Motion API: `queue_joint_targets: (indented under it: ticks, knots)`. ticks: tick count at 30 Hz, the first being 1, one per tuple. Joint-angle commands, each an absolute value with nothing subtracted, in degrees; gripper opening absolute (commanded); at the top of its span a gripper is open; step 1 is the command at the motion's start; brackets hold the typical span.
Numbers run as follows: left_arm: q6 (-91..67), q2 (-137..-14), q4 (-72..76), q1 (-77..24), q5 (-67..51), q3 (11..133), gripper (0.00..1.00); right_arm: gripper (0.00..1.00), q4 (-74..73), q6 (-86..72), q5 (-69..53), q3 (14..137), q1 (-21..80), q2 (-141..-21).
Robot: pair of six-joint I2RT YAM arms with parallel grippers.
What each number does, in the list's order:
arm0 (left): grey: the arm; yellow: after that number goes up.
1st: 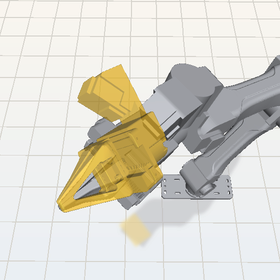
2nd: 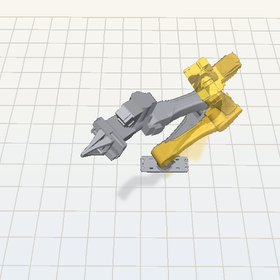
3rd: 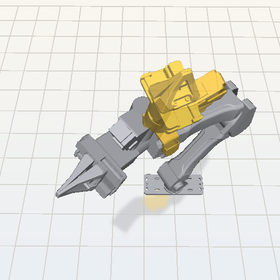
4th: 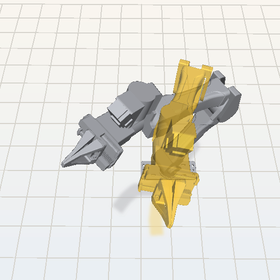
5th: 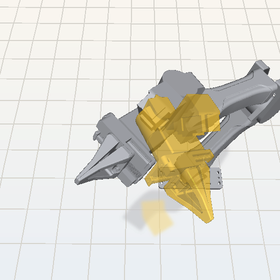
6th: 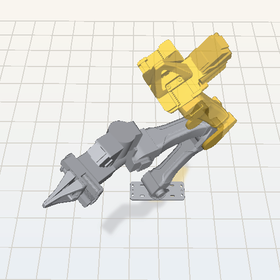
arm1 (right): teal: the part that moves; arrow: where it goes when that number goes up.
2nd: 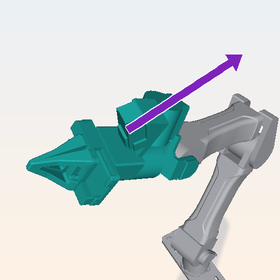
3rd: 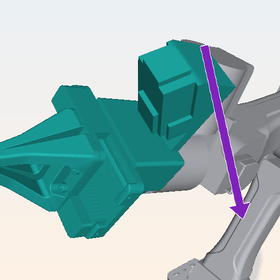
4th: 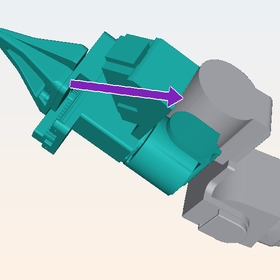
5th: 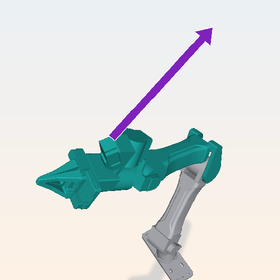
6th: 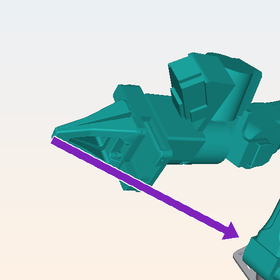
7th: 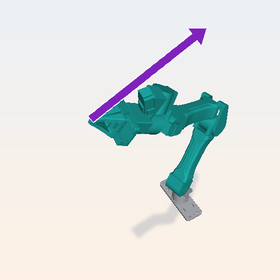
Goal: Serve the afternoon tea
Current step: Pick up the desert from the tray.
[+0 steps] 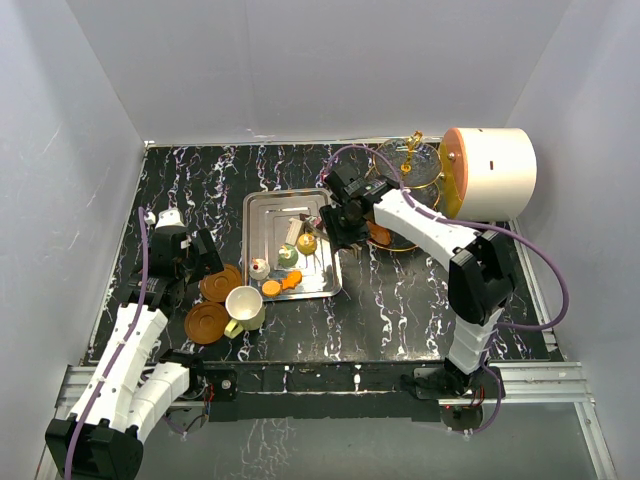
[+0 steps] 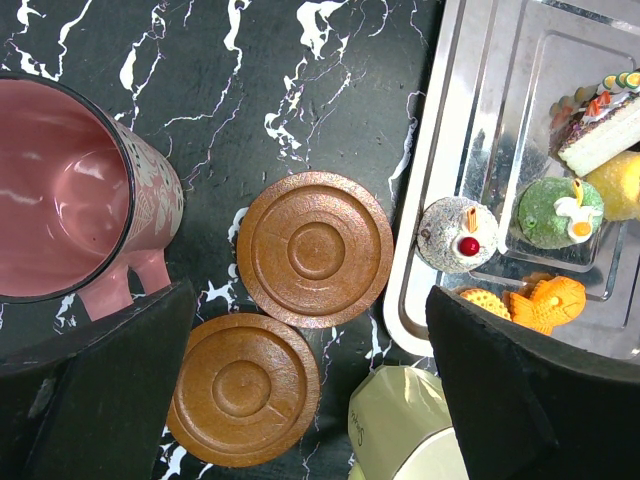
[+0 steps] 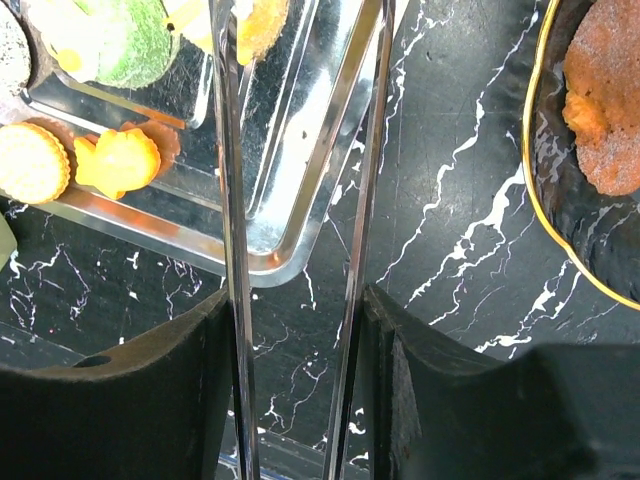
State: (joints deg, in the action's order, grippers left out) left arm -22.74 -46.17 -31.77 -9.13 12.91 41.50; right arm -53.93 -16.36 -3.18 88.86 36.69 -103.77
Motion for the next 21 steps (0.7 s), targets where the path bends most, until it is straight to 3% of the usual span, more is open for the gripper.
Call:
queue_joint_targets:
  ticks: [1,10,21]
  knots:
    - [-22.67,-45.64,-32.52,-9.31,13.65,42.14,0.99,0.44,-51.31,-15.01,-2.63,92.87,36.57,-104.59]
    - [-22.68,-45.69,-32.48,-9.29,13.61,42.02,0.99,0.31,-52.36,-15.73,-2.25,93.74,36.59,-104.83]
    - [-22.48,-45.79,-32.22,-9.29,13.10,42.06,0.99,0.29,-52.03,-20.87,-1.62,85.93,36.58,-91.55]
